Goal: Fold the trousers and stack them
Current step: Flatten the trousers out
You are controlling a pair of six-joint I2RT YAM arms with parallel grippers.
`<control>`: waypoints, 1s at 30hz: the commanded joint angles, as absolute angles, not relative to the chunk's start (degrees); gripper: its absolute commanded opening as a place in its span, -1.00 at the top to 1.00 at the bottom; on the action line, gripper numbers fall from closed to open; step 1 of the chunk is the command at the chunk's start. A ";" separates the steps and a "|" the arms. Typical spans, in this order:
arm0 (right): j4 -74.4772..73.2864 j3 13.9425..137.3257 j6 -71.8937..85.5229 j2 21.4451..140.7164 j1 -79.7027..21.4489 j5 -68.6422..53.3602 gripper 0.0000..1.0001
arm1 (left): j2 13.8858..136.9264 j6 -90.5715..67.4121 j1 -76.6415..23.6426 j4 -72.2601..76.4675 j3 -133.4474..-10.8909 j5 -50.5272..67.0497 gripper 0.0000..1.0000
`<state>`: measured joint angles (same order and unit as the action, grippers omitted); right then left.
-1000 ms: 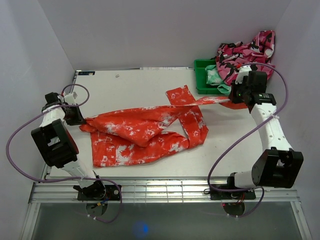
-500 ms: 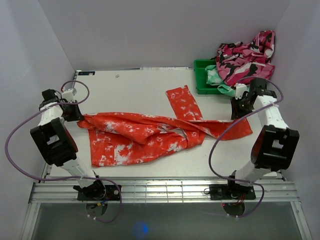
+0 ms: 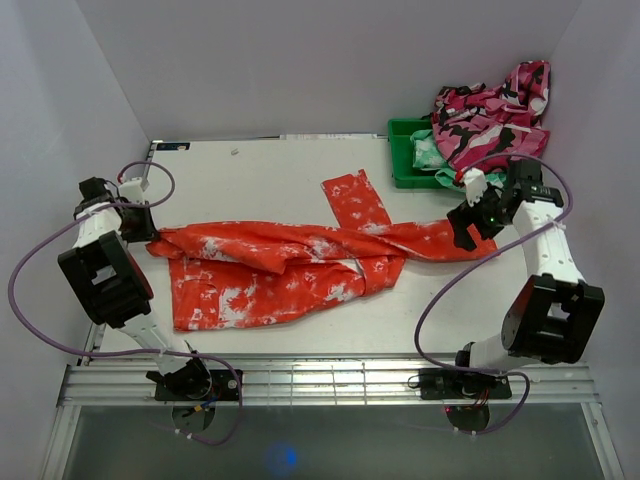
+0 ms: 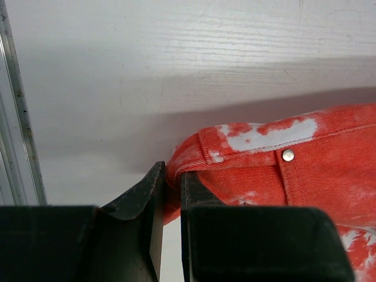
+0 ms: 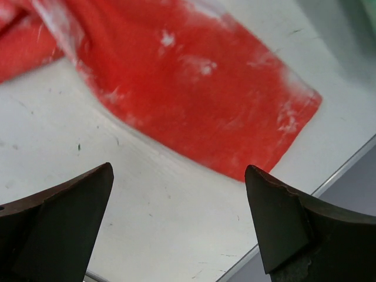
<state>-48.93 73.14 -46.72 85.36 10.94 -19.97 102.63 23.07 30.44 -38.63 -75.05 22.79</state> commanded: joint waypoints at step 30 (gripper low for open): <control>-26.52 47.26 -78.75 54.32 8.61 -21.97 0.85 | 94.67 25.23 33.66 -29.37 -70.49 23.45 1.00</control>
